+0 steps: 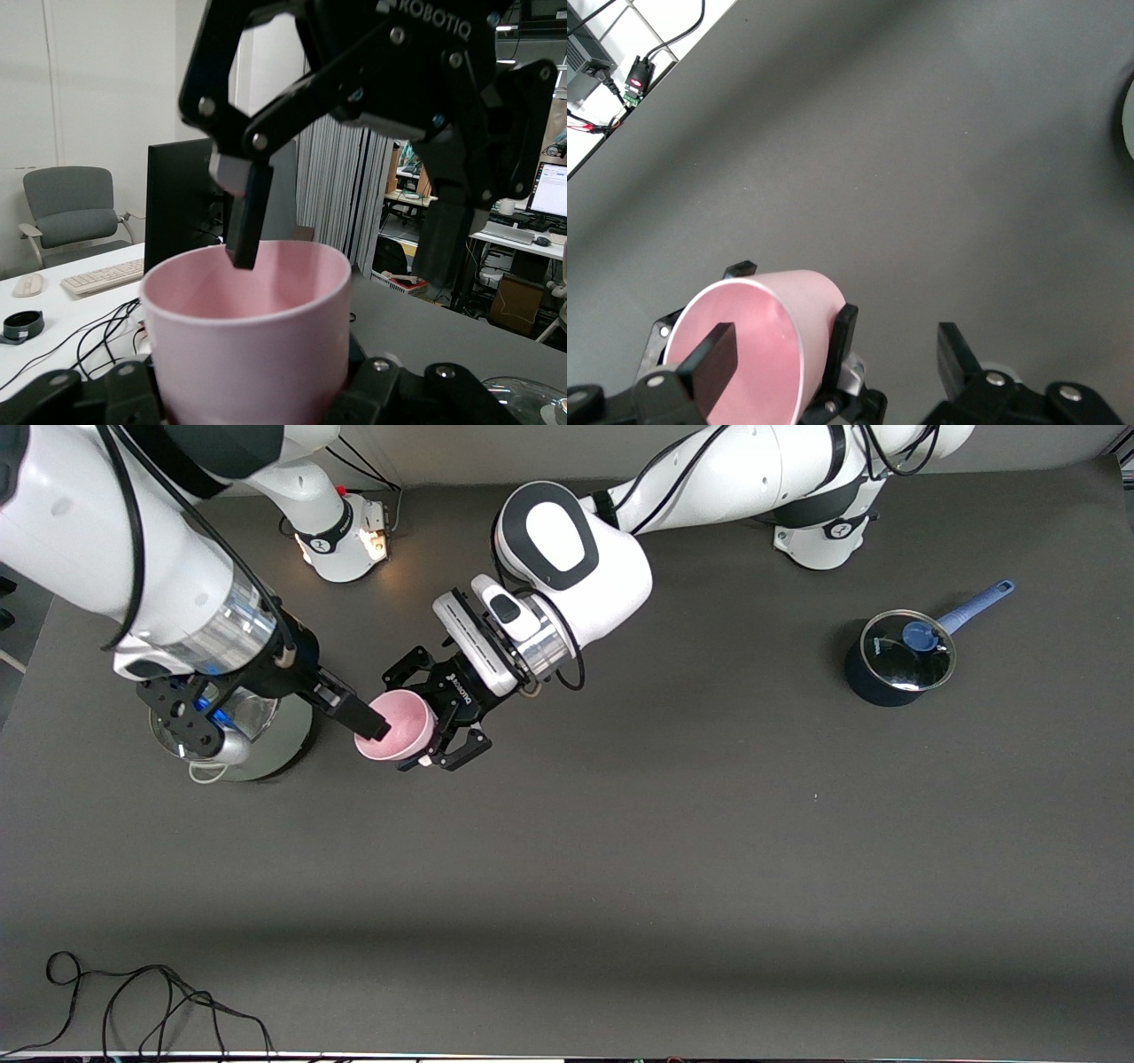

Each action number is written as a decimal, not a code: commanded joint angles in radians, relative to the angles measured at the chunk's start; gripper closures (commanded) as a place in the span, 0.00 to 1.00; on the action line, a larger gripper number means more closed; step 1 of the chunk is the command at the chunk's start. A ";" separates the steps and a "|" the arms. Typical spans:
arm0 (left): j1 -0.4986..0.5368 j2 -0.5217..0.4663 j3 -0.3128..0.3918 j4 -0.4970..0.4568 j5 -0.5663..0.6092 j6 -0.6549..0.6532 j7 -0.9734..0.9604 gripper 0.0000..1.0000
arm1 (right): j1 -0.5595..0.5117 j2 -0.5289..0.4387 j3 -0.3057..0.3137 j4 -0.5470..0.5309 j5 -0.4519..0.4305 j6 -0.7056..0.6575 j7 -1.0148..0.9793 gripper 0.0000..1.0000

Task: Transfer pink cup from left to right arm
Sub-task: 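Close the right gripper on the cup held by the left gripper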

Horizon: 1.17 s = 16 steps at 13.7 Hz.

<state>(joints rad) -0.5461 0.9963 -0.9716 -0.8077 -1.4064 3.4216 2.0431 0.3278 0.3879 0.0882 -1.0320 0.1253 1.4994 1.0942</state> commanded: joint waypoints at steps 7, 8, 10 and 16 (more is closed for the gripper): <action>-0.020 -0.010 0.021 0.015 0.026 0.013 -0.047 1.00 | -0.003 0.017 0.022 0.056 0.014 -0.010 0.041 0.63; -0.020 -0.010 0.021 0.015 0.026 0.013 -0.049 1.00 | -0.003 0.017 0.025 0.058 0.014 -0.010 0.055 0.69; -0.020 -0.010 0.021 0.015 0.027 0.013 -0.049 1.00 | -0.003 0.017 0.025 0.058 0.014 -0.011 0.055 0.87; -0.020 -0.010 0.043 0.015 0.059 0.014 -0.047 1.00 | -0.003 0.017 0.027 0.064 0.013 -0.010 0.055 1.00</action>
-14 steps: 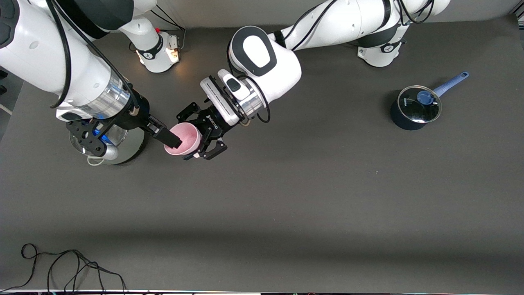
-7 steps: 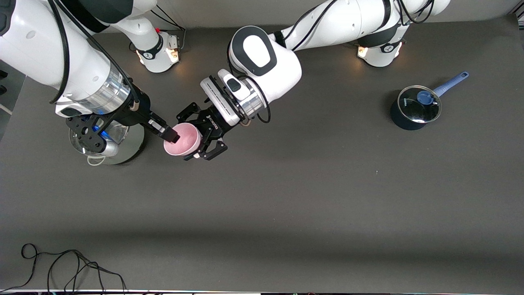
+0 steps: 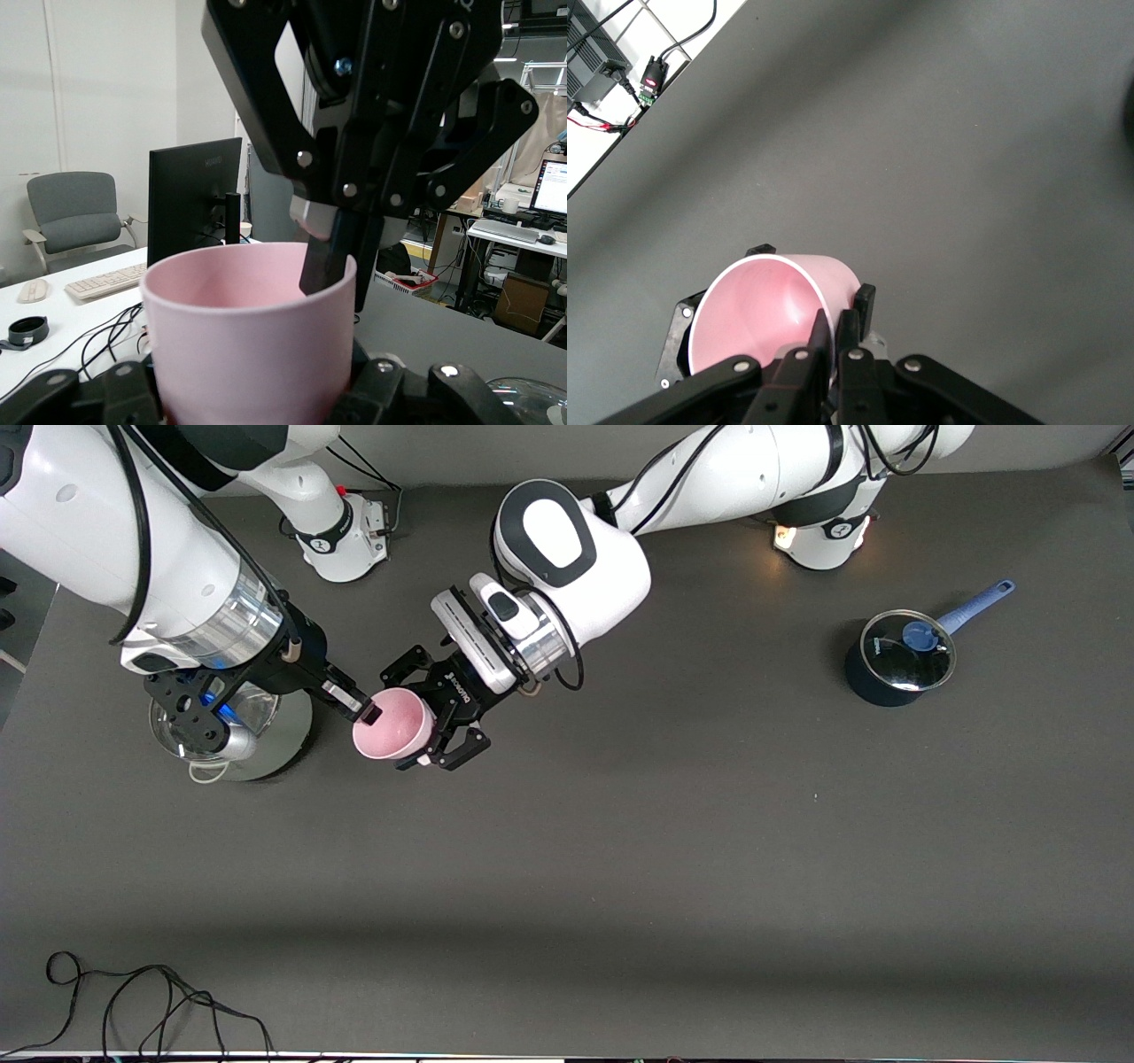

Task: Transfer pink cup from left to right arm
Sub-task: 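Close the right gripper on the cup held by the left gripper, then open the left gripper and withdraw it while the right gripper pulls the cup away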

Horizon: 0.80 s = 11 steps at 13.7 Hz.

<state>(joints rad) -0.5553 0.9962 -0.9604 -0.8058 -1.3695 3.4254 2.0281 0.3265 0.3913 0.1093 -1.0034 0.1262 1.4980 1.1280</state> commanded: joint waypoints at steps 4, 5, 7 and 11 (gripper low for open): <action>-0.014 -0.013 0.055 0.007 0.069 0.011 -0.135 0.00 | -0.001 0.014 0.004 0.037 0.010 -0.008 0.021 1.00; -0.020 -0.013 0.058 0.007 0.070 0.011 -0.135 0.00 | -0.001 0.015 0.004 0.040 0.009 -0.005 0.019 1.00; -0.017 -0.013 0.060 0.005 0.073 0.005 -0.138 0.00 | -0.001 0.017 0.001 0.049 0.004 0.001 0.018 1.00; 0.063 -0.034 0.058 -0.042 0.121 -0.034 -0.131 0.00 | -0.014 0.020 -0.013 0.051 -0.058 0.054 0.009 1.00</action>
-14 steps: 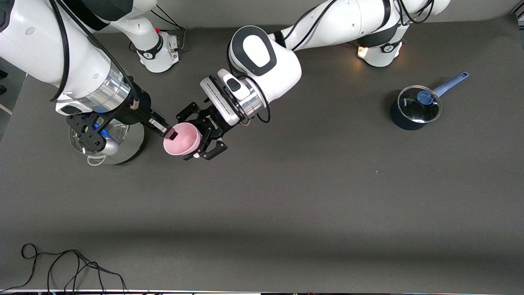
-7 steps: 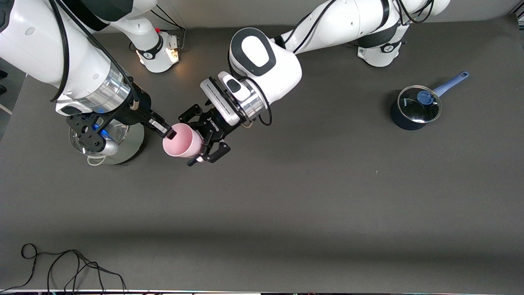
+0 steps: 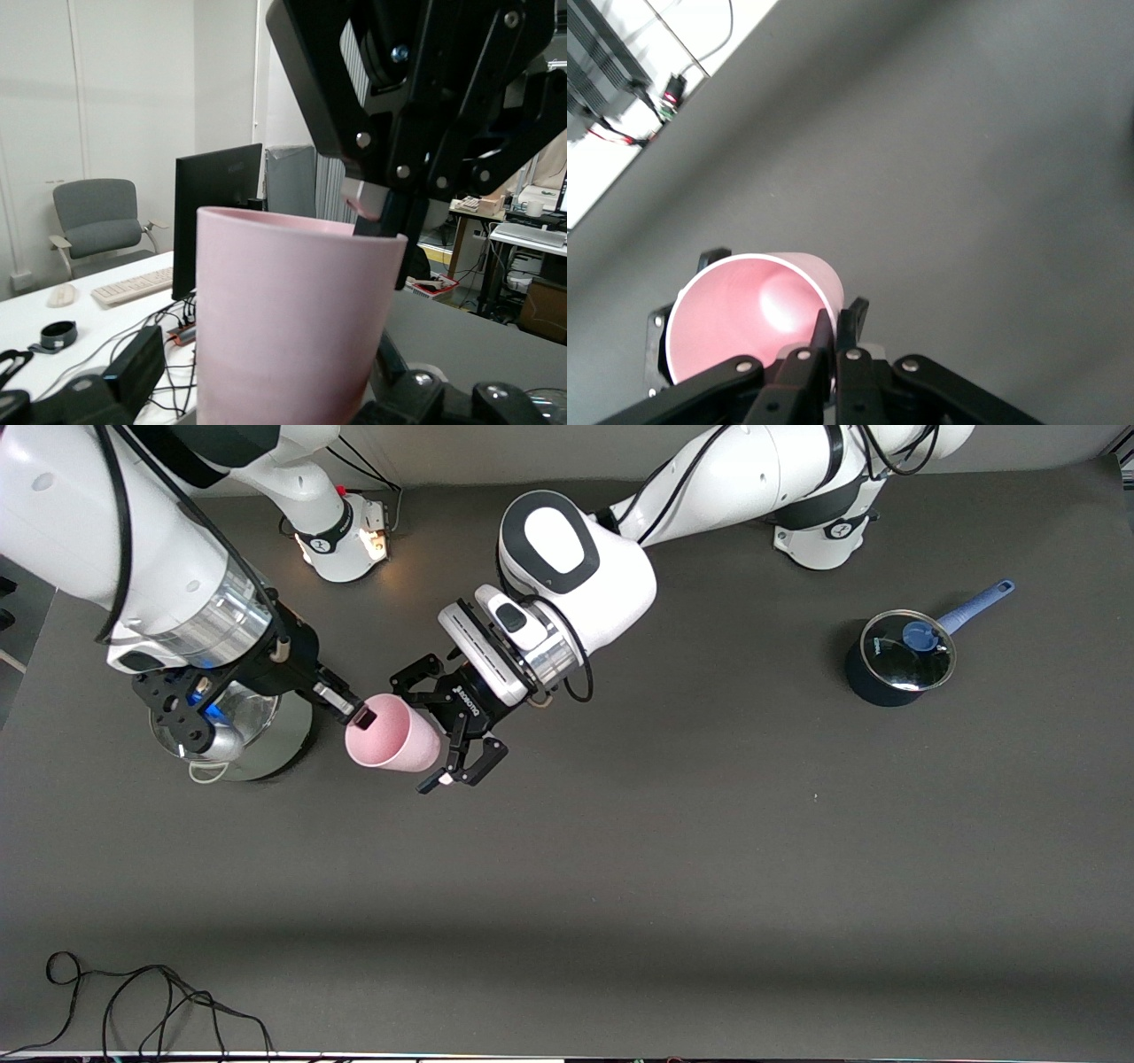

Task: Transfer pink cup from left to right arm
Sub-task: 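Open the left gripper and withdraw it while the right gripper pulls the cup away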

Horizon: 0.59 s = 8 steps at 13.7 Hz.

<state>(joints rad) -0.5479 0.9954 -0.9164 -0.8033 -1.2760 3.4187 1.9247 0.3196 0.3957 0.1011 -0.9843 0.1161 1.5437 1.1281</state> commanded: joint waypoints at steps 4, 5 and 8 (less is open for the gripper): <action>0.302 -0.102 0.014 -0.252 0.049 -0.287 -0.026 0.00 | -0.051 0.015 -0.026 0.032 -0.105 0.059 -0.033 1.00; 0.375 -0.122 0.014 -0.308 0.084 -0.379 -0.026 0.00 | -0.085 0.015 -0.026 0.032 -0.105 0.059 -0.080 1.00; 0.592 -0.167 0.014 -0.486 0.217 -0.632 -0.030 0.00 | -0.206 0.023 -0.026 0.027 -0.104 0.061 -0.231 1.00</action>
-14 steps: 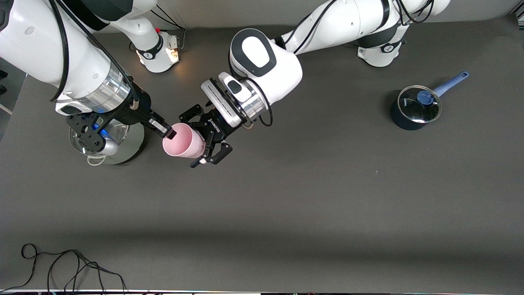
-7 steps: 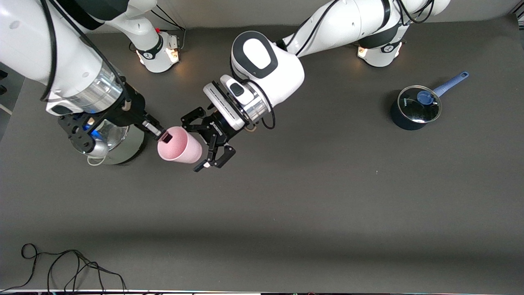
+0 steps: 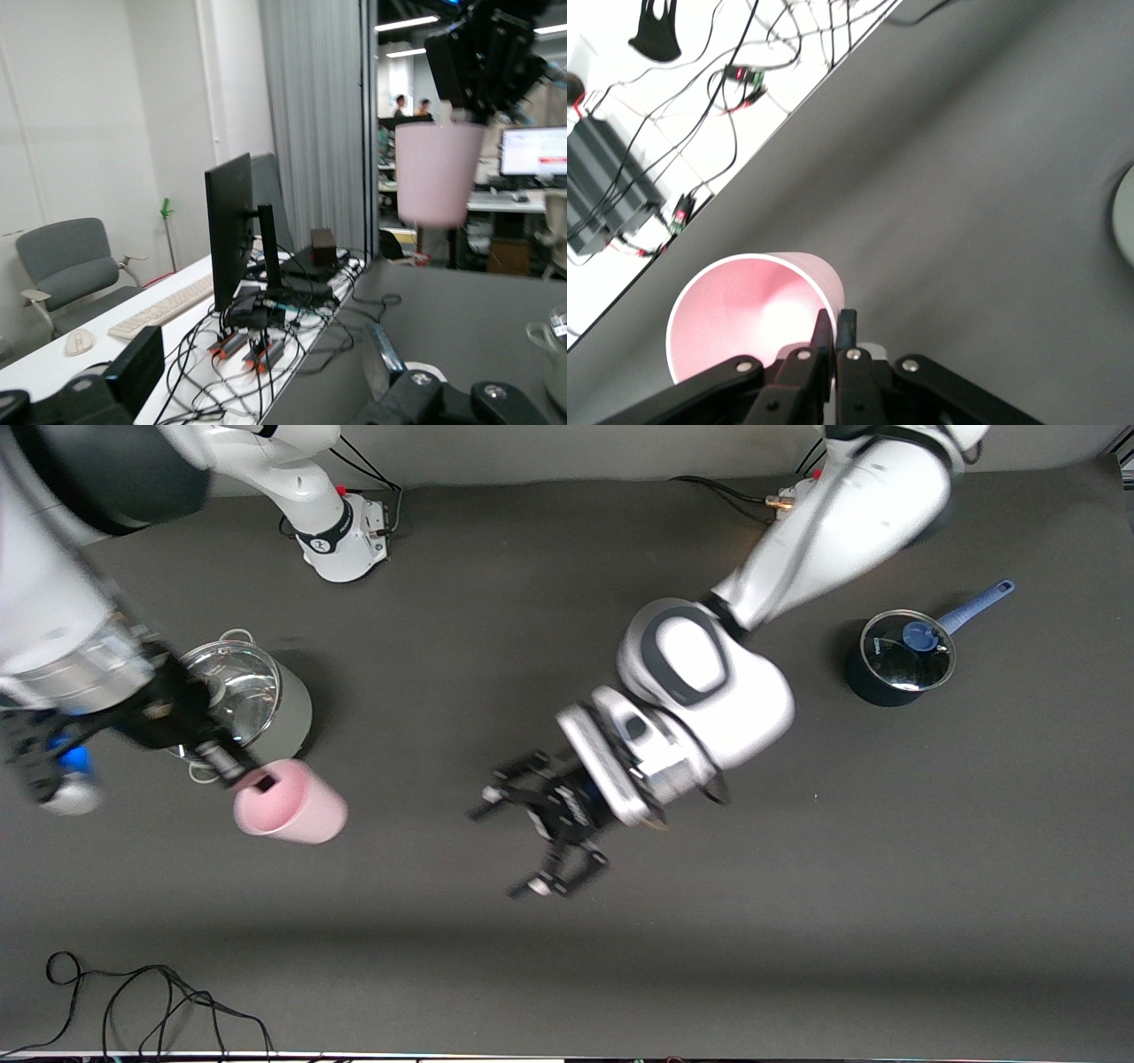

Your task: Transfer pink cup from left to right arm

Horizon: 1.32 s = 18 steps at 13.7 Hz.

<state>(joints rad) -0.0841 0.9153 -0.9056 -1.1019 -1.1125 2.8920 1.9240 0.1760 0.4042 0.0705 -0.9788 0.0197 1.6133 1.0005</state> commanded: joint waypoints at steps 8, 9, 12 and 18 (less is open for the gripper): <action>0.642 -0.113 -0.030 -0.259 0.975 -1.102 -0.408 0.00 | -0.394 0.013 0.005 -0.039 -0.006 -0.021 -0.864 1.00; 0.680 -0.131 -0.030 -0.256 1.012 -1.181 -0.437 0.00 | -0.426 0.007 0.003 -0.076 -0.007 -0.021 -0.985 1.00; 0.711 -0.280 0.007 -0.265 1.166 -1.347 -0.541 0.00 | -0.478 0.005 0.003 -0.106 -0.006 -0.026 -1.233 1.00; 0.756 -0.466 0.013 -0.274 1.392 -1.530 -0.856 0.00 | -0.472 0.135 0.008 -0.173 0.000 0.141 -1.312 1.00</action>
<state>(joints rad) 0.6449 0.5279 -0.9092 -1.3392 0.2500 1.3847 1.1582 -0.3056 0.4737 0.0765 -1.1249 0.0192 1.6668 -0.2696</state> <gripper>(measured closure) 0.000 0.965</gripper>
